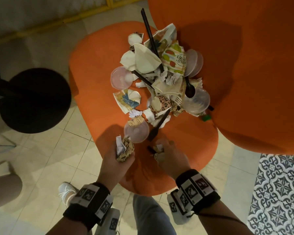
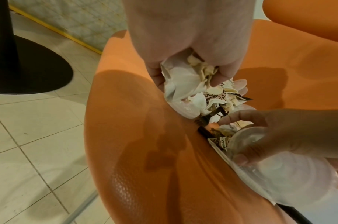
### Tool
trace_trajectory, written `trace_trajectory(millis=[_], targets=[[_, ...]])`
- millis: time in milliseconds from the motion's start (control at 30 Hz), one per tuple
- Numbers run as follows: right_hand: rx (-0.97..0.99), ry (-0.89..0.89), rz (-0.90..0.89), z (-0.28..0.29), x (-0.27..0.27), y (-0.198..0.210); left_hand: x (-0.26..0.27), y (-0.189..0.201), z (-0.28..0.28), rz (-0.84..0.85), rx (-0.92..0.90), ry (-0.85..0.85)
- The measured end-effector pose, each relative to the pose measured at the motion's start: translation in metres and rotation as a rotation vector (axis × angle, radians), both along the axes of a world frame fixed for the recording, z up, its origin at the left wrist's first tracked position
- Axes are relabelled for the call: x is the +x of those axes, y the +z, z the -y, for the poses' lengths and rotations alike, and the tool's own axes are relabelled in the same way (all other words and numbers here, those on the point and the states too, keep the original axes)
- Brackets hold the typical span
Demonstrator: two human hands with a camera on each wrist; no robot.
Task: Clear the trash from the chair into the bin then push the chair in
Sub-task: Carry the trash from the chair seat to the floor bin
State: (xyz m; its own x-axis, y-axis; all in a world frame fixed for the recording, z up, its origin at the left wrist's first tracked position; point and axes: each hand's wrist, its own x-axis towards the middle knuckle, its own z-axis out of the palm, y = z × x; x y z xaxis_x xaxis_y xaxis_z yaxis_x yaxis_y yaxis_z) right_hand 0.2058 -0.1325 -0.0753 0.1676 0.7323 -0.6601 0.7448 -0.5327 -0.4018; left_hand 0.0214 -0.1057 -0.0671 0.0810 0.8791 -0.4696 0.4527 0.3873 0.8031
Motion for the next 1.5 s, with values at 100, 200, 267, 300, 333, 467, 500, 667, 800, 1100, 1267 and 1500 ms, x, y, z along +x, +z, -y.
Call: trace_trajectory(millis=[100,200,267,300,333,467,500,667,800,1100,1267,1500], targets=[[-0.032,0.076,0.003,0.0,-0.004,0.0,-0.001,0.003,0.001,0.014,0.033,0.013],[-0.077,0.08,-0.035,0.002,0.0,0.003,-0.001,0.005,0.001,0.043,0.007,0.027],[-0.088,0.029,-0.099,0.003,0.007,0.006,-0.002,0.003,0.001,0.078,-0.025,-0.055],[-0.085,-0.012,-0.135,0.003,0.011,0.007,-0.002,0.001,0.001,0.086,-0.045,-0.137],[-0.074,-0.059,-0.167,0.003,0.015,0.007,-0.001,-0.002,0.002,0.086,-0.059,-0.237],[-0.035,-0.292,-0.285,0.003,0.025,0.0,0.01,-0.01,0.0,0.004,0.138,-0.631],[-0.023,-0.35,-0.326,0.002,0.026,-0.002,0.013,-0.009,-0.003,0.001,0.194,-0.678],[0.094,-0.576,-0.468,-0.005,0.04,-0.001,0.019,-0.018,-0.022,-0.096,0.314,-0.853],[0.219,-0.698,-0.457,-0.006,0.062,0.006,0.041,-0.025,-0.036,-0.18,0.448,-1.179],[0.377,-0.705,-0.334,0.002,0.093,0.012,0.074,-0.031,-0.031,-0.461,0.51,-1.643],[0.386,-0.723,-0.365,0.004,0.082,0.012,0.058,-0.03,-0.014,-0.471,0.557,-1.556],[0.364,-0.703,-0.482,-0.014,0.064,0.028,0.037,-0.024,-0.003,-0.339,0.551,-1.345]])
